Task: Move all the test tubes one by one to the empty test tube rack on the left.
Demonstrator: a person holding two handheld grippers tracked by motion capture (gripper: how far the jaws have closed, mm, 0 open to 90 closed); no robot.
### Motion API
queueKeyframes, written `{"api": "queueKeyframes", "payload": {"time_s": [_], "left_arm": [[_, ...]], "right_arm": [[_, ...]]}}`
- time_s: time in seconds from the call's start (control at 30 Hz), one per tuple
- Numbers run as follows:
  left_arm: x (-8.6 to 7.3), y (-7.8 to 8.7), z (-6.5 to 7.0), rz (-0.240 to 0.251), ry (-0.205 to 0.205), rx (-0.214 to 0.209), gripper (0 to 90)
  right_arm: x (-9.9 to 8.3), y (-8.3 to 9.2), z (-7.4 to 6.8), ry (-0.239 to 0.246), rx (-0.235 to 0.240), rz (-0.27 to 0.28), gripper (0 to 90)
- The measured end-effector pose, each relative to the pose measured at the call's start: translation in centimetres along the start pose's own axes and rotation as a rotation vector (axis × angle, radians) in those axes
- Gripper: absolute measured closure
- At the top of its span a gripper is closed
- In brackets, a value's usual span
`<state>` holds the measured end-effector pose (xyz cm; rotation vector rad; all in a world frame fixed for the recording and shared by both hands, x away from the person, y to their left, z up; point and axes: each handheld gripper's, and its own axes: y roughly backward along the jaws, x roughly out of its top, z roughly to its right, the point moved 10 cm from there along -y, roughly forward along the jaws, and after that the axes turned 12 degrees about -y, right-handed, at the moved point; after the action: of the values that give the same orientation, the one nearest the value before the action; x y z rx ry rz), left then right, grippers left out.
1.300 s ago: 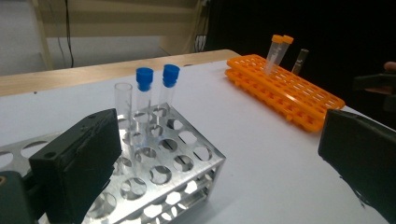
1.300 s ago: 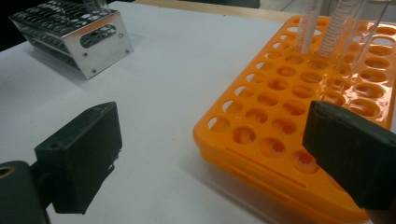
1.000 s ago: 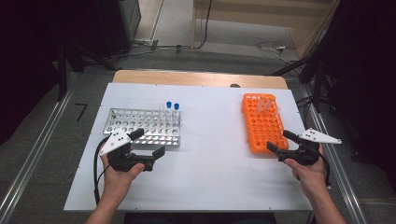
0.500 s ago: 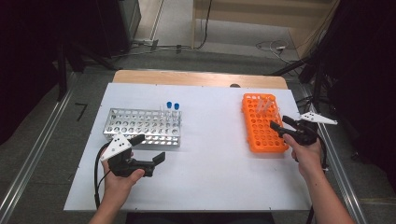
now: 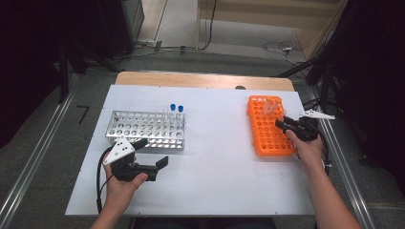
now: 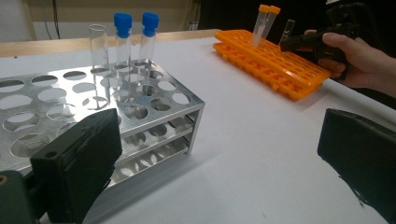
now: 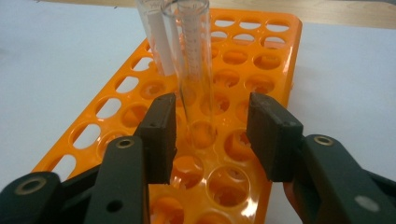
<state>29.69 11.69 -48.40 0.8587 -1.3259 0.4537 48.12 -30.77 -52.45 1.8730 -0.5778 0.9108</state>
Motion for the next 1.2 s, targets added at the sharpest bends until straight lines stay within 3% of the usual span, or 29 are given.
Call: {"api": "queueKeyframes", "payload": {"time_s": [0.2,0.53,0.77,0.97,1.2], "left_arm": [[0.1,0.3,-0.3,0.01,0.014,0.001,0.0],[0.0,0.2,-0.4,0.007,0.022,0.002,0.2],[0.1,0.1,-0.3,0.006,0.021,0.002,0.2],[0.0,0.0,-0.2,0.001,0.017,-0.001,0.2],[-0.1,0.2,-0.3,0.001,0.02,0.003,0.2]], "right_arm": [[0.2,-0.3,0.2,0.02,0.003,0.009,59.8],[0.0,-0.5,-0.4,0.1,0.006,0.004,73.1],[0.1,-0.2,-0.4,0.08,0.013,0.01,73.9],[1.1,0.8,-0.6,0.05,0.033,0.055,73.9],[2.8,2.6,-1.7,0.071,0.037,0.108,74.0]]}}
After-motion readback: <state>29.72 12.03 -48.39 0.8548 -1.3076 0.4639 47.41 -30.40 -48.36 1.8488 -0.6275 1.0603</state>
